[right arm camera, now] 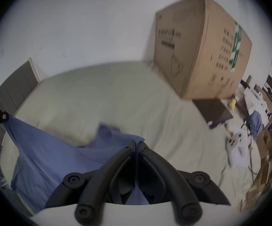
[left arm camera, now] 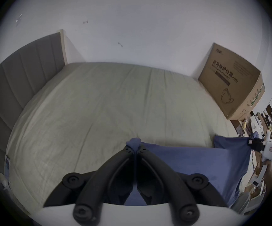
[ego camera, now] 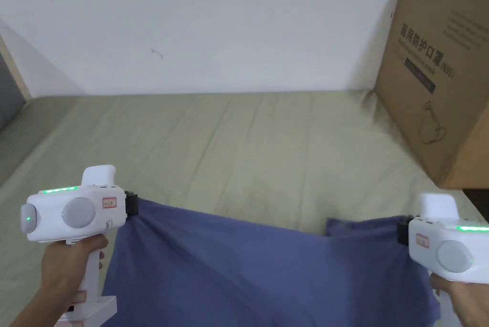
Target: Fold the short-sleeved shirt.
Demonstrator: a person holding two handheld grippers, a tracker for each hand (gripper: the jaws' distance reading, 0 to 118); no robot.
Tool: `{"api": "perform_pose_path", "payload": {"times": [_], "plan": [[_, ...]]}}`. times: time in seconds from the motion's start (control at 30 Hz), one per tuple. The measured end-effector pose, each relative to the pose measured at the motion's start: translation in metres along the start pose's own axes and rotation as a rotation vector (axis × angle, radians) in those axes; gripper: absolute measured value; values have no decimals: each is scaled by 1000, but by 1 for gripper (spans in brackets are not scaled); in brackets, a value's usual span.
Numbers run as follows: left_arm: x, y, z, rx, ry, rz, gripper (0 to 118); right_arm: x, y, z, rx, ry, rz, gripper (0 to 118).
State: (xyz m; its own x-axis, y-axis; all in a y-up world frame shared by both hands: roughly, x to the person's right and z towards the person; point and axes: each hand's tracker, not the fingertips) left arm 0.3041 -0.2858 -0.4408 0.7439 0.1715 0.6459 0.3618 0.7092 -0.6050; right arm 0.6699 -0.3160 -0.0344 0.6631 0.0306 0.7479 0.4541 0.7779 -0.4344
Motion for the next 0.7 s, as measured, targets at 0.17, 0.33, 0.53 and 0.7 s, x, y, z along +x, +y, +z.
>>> {"api": "perform_pose_path", "payload": {"times": [0.17, 0.33, 0.53, 0.7], "plan": [[-15, 39, 52, 145, 11, 7, 1, -14, 62, 67, 210, 14, 9, 1], [-17, 98, 115, 301, 51, -21, 1, -35, 134, 115, 408, -2, 63, 1], [-15, 170, 175, 473, 106, -51, 1, -50, 218, 157, 597, 34, 39, 1], [-8, 215, 202, 579, 145, -71, 1, -58, 273, 177, 701, 43, 34, 1]]}}
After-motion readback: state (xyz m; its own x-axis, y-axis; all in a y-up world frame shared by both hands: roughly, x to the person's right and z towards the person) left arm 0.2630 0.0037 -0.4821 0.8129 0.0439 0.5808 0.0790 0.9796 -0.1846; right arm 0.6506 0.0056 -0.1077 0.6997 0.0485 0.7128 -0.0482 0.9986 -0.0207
